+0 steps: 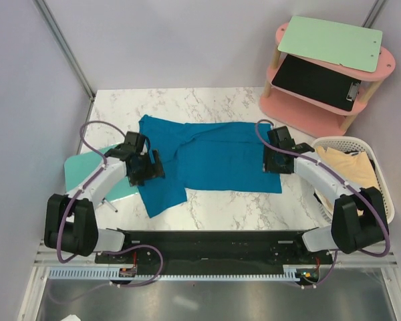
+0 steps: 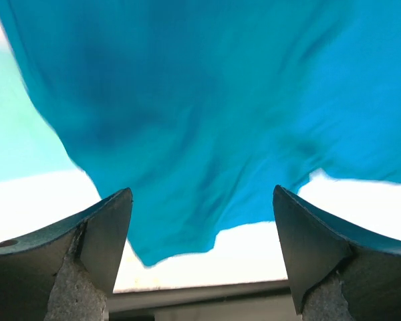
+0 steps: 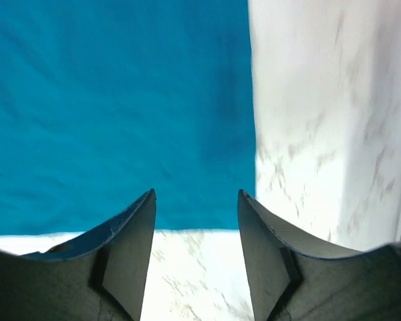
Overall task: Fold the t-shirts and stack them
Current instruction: Fold the flattened tshirt in 1/3 of the way, then grap the side of the flattened tshirt closest away from the robot with both arms, then fold the other side of the tshirt into a rectangle
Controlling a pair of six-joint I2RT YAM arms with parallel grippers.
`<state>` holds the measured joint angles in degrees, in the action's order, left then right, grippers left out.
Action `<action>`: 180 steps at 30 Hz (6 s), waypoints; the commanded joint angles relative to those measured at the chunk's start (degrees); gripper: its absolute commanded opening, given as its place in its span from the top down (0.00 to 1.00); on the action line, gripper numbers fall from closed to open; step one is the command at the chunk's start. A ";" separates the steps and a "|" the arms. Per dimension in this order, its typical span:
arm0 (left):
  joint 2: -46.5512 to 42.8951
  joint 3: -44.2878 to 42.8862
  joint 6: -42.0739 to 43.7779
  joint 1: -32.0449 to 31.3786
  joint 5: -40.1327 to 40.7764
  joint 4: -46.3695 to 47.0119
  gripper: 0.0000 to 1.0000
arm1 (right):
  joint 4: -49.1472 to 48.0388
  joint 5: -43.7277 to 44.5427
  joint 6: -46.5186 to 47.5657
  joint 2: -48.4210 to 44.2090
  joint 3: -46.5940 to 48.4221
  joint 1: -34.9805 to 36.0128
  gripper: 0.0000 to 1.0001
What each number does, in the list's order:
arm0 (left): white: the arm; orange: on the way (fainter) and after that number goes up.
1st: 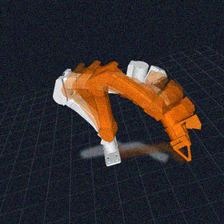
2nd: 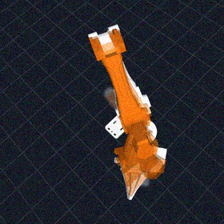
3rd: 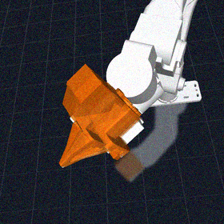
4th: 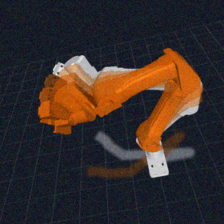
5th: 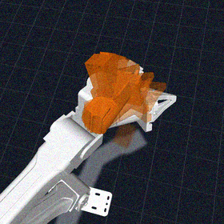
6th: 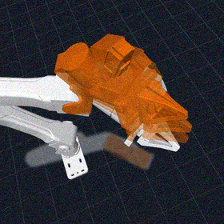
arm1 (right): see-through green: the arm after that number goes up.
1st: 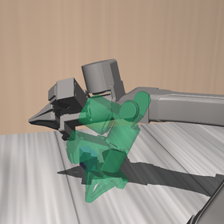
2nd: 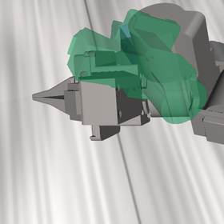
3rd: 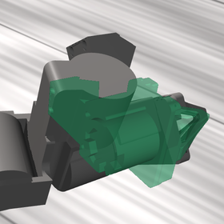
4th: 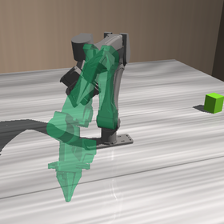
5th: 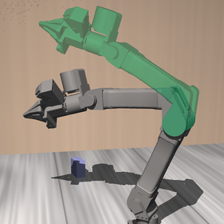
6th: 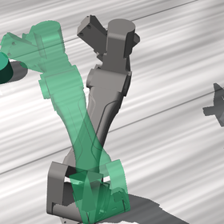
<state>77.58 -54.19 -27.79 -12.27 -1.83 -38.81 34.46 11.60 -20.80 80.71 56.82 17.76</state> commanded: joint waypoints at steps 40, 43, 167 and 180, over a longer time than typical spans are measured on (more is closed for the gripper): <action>-4.10 15.44 -13.86 -5.92 4.10 -2.57 0.12 | -5.89 0.45 -9.09 14.82 -4.26 -0.53 1.00; -5.07 15.61 -16.05 -7.67 6.48 -4.60 0.12 | -7.12 -1.48 -8.74 16.14 -3.91 -0.53 1.00; 33.95 -24.56 -5.43 1.02 -8.99 16.22 0.40 | -13.54 -7.29 -2.93 26.25 17.63 -8.97 0.02; 37.11 -25.35 -6.13 0.76 -7.23 16.13 0.88 | -13.63 -7.64 -3.20 26.87 17.63 -8.97 0.02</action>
<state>112.99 -78.41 -33.01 -11.14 -9.54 -24.10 22.61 4.34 -23.77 108.49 74.67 8.86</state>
